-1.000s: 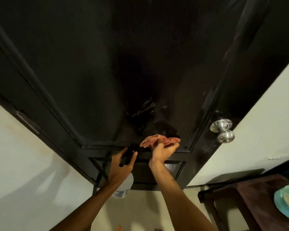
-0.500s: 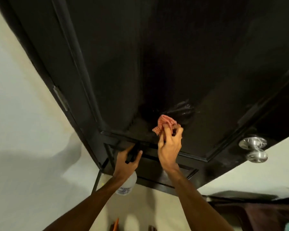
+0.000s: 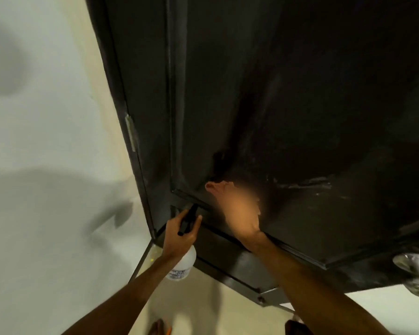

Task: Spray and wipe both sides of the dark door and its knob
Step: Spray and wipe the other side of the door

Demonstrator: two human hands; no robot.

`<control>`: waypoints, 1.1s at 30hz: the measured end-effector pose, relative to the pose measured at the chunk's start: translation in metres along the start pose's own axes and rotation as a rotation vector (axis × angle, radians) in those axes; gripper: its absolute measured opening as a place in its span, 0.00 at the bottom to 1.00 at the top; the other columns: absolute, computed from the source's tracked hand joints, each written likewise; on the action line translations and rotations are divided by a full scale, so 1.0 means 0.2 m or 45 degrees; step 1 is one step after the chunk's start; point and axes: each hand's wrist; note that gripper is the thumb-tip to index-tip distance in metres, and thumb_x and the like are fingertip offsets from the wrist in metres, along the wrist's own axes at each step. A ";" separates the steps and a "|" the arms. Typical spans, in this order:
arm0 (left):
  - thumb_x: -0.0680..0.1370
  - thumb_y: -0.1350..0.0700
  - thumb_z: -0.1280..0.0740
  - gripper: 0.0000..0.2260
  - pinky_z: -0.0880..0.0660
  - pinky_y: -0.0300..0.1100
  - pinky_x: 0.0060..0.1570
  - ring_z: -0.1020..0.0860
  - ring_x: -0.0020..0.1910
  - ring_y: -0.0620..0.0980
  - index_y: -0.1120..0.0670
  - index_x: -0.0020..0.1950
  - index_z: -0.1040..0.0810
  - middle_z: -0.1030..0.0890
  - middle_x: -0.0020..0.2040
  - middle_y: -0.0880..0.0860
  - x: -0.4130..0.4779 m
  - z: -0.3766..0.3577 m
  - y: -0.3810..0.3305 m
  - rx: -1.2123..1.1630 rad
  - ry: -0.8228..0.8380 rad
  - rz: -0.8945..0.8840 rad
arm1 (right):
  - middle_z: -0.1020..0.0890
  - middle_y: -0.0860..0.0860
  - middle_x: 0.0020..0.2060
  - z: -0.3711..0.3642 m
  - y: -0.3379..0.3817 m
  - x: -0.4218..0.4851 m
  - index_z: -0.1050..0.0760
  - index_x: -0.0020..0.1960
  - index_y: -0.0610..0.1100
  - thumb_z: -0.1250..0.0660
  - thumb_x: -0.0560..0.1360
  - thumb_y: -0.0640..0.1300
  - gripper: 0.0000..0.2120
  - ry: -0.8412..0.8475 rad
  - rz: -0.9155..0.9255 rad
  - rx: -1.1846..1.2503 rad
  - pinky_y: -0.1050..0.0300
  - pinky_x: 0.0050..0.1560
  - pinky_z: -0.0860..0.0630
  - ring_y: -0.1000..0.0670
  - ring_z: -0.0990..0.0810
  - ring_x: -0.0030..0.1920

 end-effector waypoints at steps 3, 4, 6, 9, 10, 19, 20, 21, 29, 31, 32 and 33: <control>0.80 0.57 0.26 0.10 0.23 0.34 0.41 0.16 0.38 0.41 0.42 0.55 0.18 0.15 0.39 0.41 0.02 0.07 0.05 -0.009 -0.045 0.011 | 0.29 0.36 0.63 -0.18 0.12 -0.01 0.30 0.73 0.35 0.46 0.82 0.38 0.22 0.281 0.362 -0.225 0.45 0.38 0.20 0.38 0.20 0.49; 0.79 0.55 0.26 0.10 0.22 0.33 0.44 0.16 0.41 0.40 0.41 0.56 0.18 0.14 0.41 0.41 0.05 0.10 0.06 -0.003 -0.078 0.006 | 0.30 0.36 0.67 -0.24 0.14 0.01 0.30 0.74 0.36 0.46 0.81 0.40 0.23 0.376 0.535 -0.293 0.46 0.42 0.20 0.38 0.21 0.54; 0.78 0.51 0.27 0.09 0.21 0.34 0.45 0.16 0.42 0.42 0.38 0.55 0.19 0.14 0.40 0.43 0.08 0.16 0.06 0.003 -0.118 0.022 | 0.33 0.38 0.73 -0.23 0.15 0.07 0.27 0.73 0.40 0.44 0.81 0.44 0.22 0.427 0.755 -0.404 0.50 0.51 0.22 0.40 0.26 0.63; 0.79 0.49 0.28 0.06 0.20 0.44 0.39 0.17 0.36 0.48 0.40 0.54 0.19 0.17 0.36 0.51 0.13 0.25 0.08 -0.014 -0.156 0.012 | 0.34 0.41 0.76 -0.07 0.24 0.31 0.29 0.76 0.43 0.41 0.81 0.47 0.24 0.255 0.793 -0.418 0.51 0.56 0.25 0.41 0.30 0.67; 0.79 0.49 0.28 0.05 0.21 0.46 0.37 0.18 0.34 0.49 0.42 0.54 0.18 0.17 0.36 0.52 0.15 0.27 0.09 -0.003 -0.169 0.008 | 0.32 0.43 0.75 0.00 0.26 0.38 0.29 0.75 0.44 0.42 0.80 0.47 0.24 0.159 0.723 -0.418 0.53 0.55 0.26 0.42 0.29 0.65; 0.78 0.51 0.28 0.09 0.23 0.36 0.39 0.17 0.36 0.42 0.53 0.56 0.16 0.16 0.38 0.41 0.23 0.41 0.15 -0.017 -0.217 0.018 | 0.31 0.43 0.72 -0.20 0.46 0.46 0.21 0.68 0.49 0.28 0.75 0.52 0.22 0.564 0.886 -0.678 0.44 0.61 0.32 0.37 0.38 0.67; 0.79 0.52 0.27 0.09 0.24 0.35 0.37 0.18 0.34 0.42 0.55 0.56 0.16 0.16 0.38 0.43 0.25 0.43 0.14 -0.015 -0.220 0.003 | 0.30 0.44 0.71 -0.14 0.45 0.51 0.21 0.68 0.49 0.31 0.77 0.51 0.20 0.458 0.805 -0.584 0.45 0.58 0.28 0.38 0.35 0.65; 0.79 0.53 0.27 0.09 0.24 0.35 0.35 0.18 0.33 0.42 0.56 0.56 0.16 0.16 0.37 0.44 0.27 0.45 0.14 -0.014 -0.222 -0.008 | 0.28 0.44 0.70 -0.07 0.44 0.58 0.23 0.71 0.48 0.35 0.79 0.49 0.21 0.343 0.685 -0.437 0.45 0.53 0.23 0.39 0.30 0.62; 0.80 0.50 0.26 0.10 0.19 0.40 0.45 0.15 0.44 0.43 0.52 0.59 0.16 0.14 0.43 0.44 0.20 0.38 0.07 0.035 -0.172 -0.099 | 0.30 0.39 0.70 -0.01 0.30 0.38 0.29 0.75 0.40 0.44 0.80 0.39 0.24 0.174 0.423 -0.182 0.43 0.50 0.25 0.39 0.24 0.56; 0.79 0.56 0.25 0.04 0.21 0.32 0.42 0.17 0.40 0.37 0.52 0.54 0.16 0.16 0.39 0.37 0.19 0.35 0.05 0.071 -0.159 -0.124 | 0.30 0.41 0.68 -0.10 0.24 0.26 0.23 0.70 0.42 0.44 0.79 0.40 0.22 0.194 0.503 -0.131 0.46 0.51 0.27 0.41 0.24 0.55; 0.79 0.58 0.25 0.04 0.23 0.30 0.41 0.18 0.38 0.35 0.51 0.53 0.16 0.17 0.38 0.35 0.18 0.31 0.00 0.068 -0.138 -0.164 | 0.29 0.41 0.67 -0.08 0.17 0.21 0.21 0.68 0.43 0.44 0.78 0.40 0.22 0.131 0.480 -0.111 0.48 0.50 0.28 0.42 0.24 0.54; 0.79 0.59 0.25 0.05 0.23 0.31 0.41 0.19 0.37 0.34 0.49 0.52 0.16 0.17 0.38 0.35 0.19 0.29 -0.02 0.047 -0.136 -0.197 | 0.29 0.42 0.66 -0.02 0.13 0.21 0.22 0.69 0.44 0.45 0.77 0.40 0.23 0.067 0.451 -0.095 0.48 0.48 0.28 0.42 0.24 0.52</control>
Point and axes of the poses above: each hand's wrist, its own x-axis towards the middle knuckle, its own z-axis out of the back of the hand, y = z × x
